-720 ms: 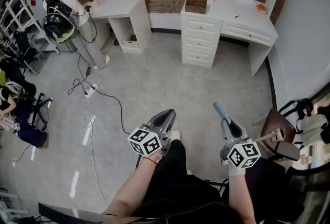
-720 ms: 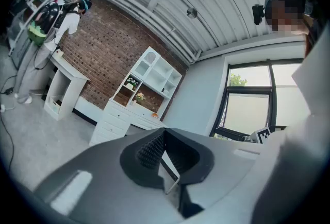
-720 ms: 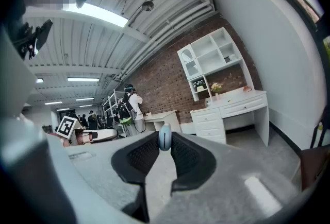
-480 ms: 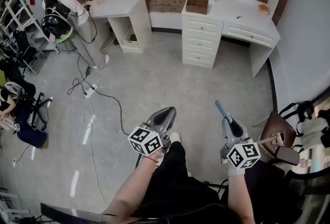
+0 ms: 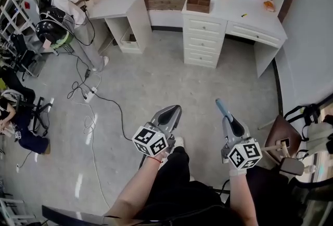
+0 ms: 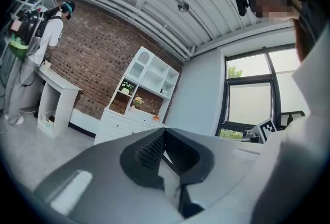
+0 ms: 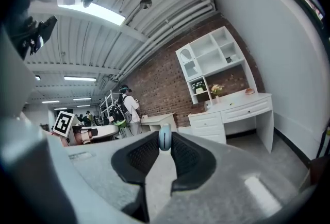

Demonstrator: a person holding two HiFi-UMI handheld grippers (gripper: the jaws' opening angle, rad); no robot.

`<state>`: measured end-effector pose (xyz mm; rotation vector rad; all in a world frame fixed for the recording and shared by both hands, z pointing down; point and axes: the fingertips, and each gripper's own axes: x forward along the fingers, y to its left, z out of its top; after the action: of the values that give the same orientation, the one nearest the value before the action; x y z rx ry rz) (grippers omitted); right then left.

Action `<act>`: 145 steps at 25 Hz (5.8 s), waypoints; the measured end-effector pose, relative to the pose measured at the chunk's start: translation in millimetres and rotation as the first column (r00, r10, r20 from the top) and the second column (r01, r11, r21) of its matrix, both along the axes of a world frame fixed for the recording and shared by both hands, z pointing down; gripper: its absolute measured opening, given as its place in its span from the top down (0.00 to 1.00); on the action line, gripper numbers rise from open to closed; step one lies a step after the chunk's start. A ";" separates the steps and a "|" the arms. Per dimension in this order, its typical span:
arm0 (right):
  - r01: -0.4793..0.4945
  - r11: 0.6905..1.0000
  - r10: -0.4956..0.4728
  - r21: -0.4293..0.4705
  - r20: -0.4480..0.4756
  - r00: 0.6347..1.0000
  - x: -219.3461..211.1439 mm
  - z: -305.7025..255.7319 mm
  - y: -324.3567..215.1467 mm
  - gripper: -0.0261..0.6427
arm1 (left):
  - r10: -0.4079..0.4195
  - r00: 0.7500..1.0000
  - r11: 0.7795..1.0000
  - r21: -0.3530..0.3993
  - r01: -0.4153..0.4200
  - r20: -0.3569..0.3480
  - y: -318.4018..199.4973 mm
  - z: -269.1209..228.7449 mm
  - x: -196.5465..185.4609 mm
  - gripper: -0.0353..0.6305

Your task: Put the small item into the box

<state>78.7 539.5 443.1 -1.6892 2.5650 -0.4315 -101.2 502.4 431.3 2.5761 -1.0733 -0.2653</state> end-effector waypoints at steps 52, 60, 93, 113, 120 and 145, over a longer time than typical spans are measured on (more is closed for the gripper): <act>0.010 1.000 -0.009 -0.025 0.050 0.999 47.9 5.0 -471.1 0.86 | 0.004 0.999 0.998 -0.058 -0.002 0.033 -467.9 11.9 45.3 0.94; 0.057 0.998 -0.055 -0.031 0.065 0.996 66.3 10.9 -527.3 0.86 | -0.036 0.999 0.997 -0.072 0.038 0.036 -518.0 16.2 64.8 0.94; 0.083 0.997 -0.083 0.006 0.000 0.997 93.6 9.0 -652.4 0.86 | -0.054 0.998 0.998 -0.023 0.054 0.025 -653.8 20.7 110.1 0.94; 0.059 0.995 -0.061 -0.074 -0.019 0.998 86.4 25.2 -781.2 0.86 | 0.004 1.000 0.998 -0.064 -0.003 0.019 -791.5 23.0 111.9 0.94; 0.045 0.994 -0.049 -0.095 -0.045 0.998 75.0 33.5 -816.6 0.86 | 0.038 0.999 0.997 -0.074 -0.035 0.034 -830.7 31.9 104.3 0.94; 0.045 0.974 -0.140 -0.224 -0.432 0.891 49.0 71.2 -896.5 0.86 | 0.055 0.998 0.994 -0.092 -0.054 0.009 -901.1 40.4 87.5 0.94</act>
<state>127.7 -357.0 514.3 -1.9344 3.0289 -0.3614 -13.7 -398.7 471.7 2.5231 -0.9935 -0.1835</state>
